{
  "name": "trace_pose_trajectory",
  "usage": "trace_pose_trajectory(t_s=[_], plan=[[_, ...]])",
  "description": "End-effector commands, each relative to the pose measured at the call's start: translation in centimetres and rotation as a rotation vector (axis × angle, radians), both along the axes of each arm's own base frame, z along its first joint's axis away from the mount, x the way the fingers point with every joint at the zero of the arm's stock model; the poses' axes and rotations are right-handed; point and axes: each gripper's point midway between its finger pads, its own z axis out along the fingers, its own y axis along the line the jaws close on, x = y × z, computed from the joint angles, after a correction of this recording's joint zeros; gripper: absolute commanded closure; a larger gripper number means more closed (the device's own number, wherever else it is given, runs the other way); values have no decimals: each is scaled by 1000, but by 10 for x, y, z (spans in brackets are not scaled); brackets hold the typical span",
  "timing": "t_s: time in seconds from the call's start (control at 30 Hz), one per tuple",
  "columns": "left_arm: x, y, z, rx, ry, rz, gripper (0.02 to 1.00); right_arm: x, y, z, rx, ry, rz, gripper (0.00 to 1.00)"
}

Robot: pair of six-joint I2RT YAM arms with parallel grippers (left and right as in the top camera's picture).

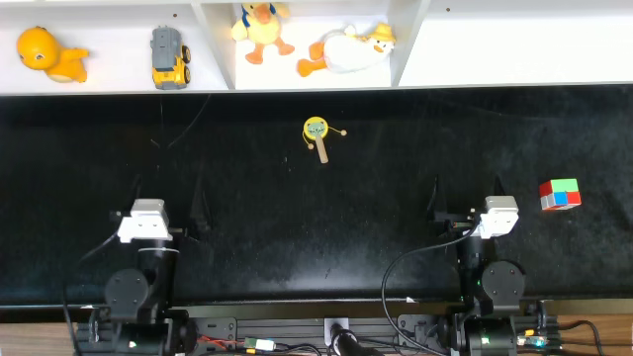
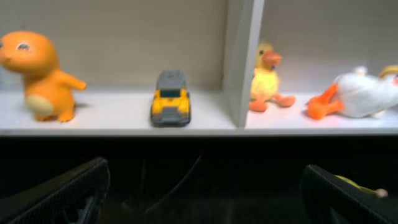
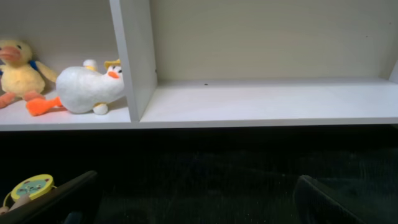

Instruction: Store Toys

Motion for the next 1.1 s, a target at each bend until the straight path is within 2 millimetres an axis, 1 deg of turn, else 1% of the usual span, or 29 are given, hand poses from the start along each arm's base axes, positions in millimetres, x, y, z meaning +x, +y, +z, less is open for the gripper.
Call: trace_pose_trajectory(t_s=[0.03,0.07,0.23,1.1], plan=[[-1,18,-21,76,53,97,20,0,-2,-3,4,-1,-10,5],[-2,21,-31,79,95,110,20,0,-2,-3,4,-1,-9,7],[-2,14,-32,68,97,54,20,0,-2,-3,4,-1,-9,5],[-2,14,-32,68,97,54,20,0,-1,-3,4,-2,-7,7]])
